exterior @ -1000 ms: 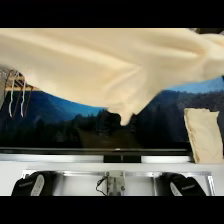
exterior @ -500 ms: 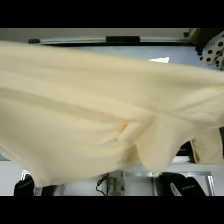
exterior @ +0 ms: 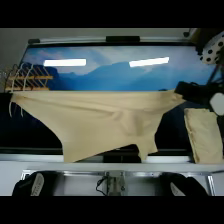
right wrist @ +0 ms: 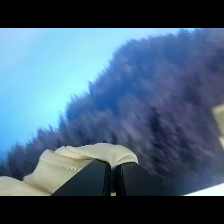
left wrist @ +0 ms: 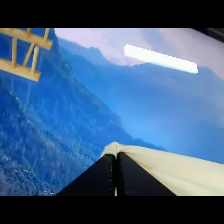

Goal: Fold the shirts.

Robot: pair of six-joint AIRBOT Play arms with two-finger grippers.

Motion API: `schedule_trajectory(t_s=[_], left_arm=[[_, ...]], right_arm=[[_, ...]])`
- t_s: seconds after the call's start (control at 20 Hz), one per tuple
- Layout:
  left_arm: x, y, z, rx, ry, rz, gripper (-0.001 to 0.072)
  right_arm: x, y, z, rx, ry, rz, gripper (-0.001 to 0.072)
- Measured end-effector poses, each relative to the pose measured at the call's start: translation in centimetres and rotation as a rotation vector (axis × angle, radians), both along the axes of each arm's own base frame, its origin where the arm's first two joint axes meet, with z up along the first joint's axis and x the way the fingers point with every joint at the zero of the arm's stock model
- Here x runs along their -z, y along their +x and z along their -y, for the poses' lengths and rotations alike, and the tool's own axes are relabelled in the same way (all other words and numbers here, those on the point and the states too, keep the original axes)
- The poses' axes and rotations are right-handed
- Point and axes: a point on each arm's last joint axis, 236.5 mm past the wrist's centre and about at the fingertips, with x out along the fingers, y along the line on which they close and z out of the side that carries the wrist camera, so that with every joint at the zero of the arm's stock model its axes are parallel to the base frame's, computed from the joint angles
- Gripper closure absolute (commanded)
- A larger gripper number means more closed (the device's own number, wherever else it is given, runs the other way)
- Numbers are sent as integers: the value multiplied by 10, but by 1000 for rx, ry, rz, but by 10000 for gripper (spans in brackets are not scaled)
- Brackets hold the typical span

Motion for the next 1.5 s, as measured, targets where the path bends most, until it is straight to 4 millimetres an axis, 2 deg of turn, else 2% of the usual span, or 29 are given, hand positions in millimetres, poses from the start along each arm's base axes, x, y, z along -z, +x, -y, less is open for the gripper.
schedule_trajectory(t_s=[0.15, 0.2, 0.3, 0.35, 0.4, 0.45, 0.5, 0.55, 0.6, 0.7, 0.75, 0.85, 0.9, 1.0, 1.15, 1.25, 1.35, 1.5], left_arm=[[45, 49, -3, -14, -48, -35, 673], [58, 68, -3, -25, -57, -36, 673], [93, 93, 7, -18, -74, -82, 672], [110, 103, 13, -15, -88, -106, 667], [129, 108, 22, -9, -111, -147, 586], [144, 112, 29, -8, -137, -182, 376], [156, 114, 35, -7, -165, -216, 183], [164, 114, 40, -4, -188, -247, 112], [169, 112, 41, 4, -206, -280, 113], [167, 105, 31, 22, -216, -340, 114], [166, 98, 23, 35, -217, -386, 115], [171, 68, 1, 50, -218, -519, 116], [179, 43, -8, 57, -228, -619, 115], [200, -10, -16, 63, -275, -800, 115], [232, -84, 5, 92, -367, -995, 115], [249, -116, 27, 121, -431, -1054, 116], [263, -135, 48, 132, -502, -1071, 117], [282, -152, 73, 135, -557, -1089, 117]], right_arm=[[44, 74, -46, -48, 164, 103, 644], [61, 90, -57, -42, 221, 111, 644], [97, 112, -75, -4, 339, 105, 635], [114, 117, -81, 21, 389, 85, 619], [129, 120, -87, 43, 432, 62, 618], [139, 122, -91, 60, 463, 49, 528], [147, 123, -95, 76, 490, 35, 224], [148, 123, -96, 85, 509, 35, 114], [143, 125, -94, 90, 521, 45, 114], [120, 126, -80, 82, 511, 92, 114], [107, 124, -69, 72, 490, 108, 114], [88, 110, -40, 44, 413, 101, 115], [86, 99, -26, 30, 368, 71, 115], [98, 69, -1, -12, 269, -61, 115], [125, 21, 17, -99, 182, -289, 115], [134, 0, 18, -154, 169, -385, 115], [136, -9, 15, -185, 181, -422, 115], [136, -11, 7, -213, 212, -427, 114]])
